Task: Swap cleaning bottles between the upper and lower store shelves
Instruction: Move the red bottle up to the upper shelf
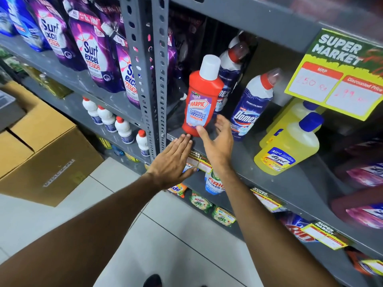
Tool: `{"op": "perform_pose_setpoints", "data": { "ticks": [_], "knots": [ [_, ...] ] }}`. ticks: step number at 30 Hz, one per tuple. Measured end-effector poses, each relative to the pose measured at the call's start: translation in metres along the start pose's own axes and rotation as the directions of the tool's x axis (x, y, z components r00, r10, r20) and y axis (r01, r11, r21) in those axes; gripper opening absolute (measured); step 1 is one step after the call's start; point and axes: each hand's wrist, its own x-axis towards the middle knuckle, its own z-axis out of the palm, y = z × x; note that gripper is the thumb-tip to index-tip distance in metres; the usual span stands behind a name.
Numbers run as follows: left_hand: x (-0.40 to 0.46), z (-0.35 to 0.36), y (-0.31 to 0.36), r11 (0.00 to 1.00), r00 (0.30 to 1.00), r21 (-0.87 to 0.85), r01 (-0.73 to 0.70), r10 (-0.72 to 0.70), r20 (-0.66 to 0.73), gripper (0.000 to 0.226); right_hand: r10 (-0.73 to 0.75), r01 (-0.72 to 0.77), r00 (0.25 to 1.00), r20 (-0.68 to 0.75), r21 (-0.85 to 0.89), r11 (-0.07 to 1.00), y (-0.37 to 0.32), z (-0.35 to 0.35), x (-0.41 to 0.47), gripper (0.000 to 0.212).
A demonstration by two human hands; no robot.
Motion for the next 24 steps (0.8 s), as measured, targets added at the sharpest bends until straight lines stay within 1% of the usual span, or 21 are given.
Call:
{"op": "perform_pose_setpoints", "data": {
  "ticks": [2,4,6,8,11,13,16,18,21,24],
  "knots": [
    [0.0,0.001,-0.001,1.0,1.0,-0.003,0.024,-0.024,-0.005,0.094,-0.016,0.016,0.999,0.05,0.002,1.0,-0.003,0.01,0.012,0.063],
    [-0.001,0.003,-0.002,0.999,0.999,-0.006,0.046,-0.046,-0.011,0.095,-0.027,0.032,0.996,0.081,-0.07,0.997,-0.002,0.017,0.02,0.058],
    [-0.001,0.005,-0.005,0.996,0.996,-0.013,0.086,-0.087,-0.018,0.094,-0.024,0.035,0.994,0.105,-0.106,0.994,0.001,0.021,0.027,0.061],
    [-0.002,0.007,-0.007,0.995,0.995,-0.01,0.094,-0.094,-0.026,0.093,-0.014,0.03,0.993,0.116,-0.143,0.989,0.005,0.022,0.032,0.065],
    [-0.004,0.007,-0.009,0.997,0.996,-0.017,0.08,-0.081,-0.046,0.092,-0.01,0.029,0.993,0.12,-0.155,0.987,0.012,0.023,0.038,0.064],
    [-0.004,0.005,-0.009,0.996,0.996,-0.03,0.085,-0.086,-0.023,0.092,-0.003,0.021,0.993,0.119,-0.149,0.989,0.013,0.022,0.038,0.064],
    [-0.003,-0.003,-0.007,0.993,0.994,-0.047,0.106,-0.103,0.047,0.092,-0.015,0.031,0.995,0.103,-0.151,0.988,0.009,0.018,0.032,0.063],
    [-0.004,-0.011,-0.005,0.991,0.992,-0.063,0.114,-0.11,0.068,0.093,-0.026,0.041,0.995,0.092,-0.158,0.987,0.004,0.013,0.023,0.062],
    [-0.014,-0.028,0.0,0.993,0.994,-0.048,0.104,-0.102,0.041,0.094,-0.016,0.033,0.994,0.107,-0.154,0.988,-0.005,0.002,0.0,0.055],
    [-0.031,-0.049,0.003,0.994,0.994,-0.037,0.106,-0.106,-0.001,0.094,0.027,-0.008,0.992,0.127,-0.15,0.989,-0.013,-0.011,-0.027,0.051]
  ]
}}
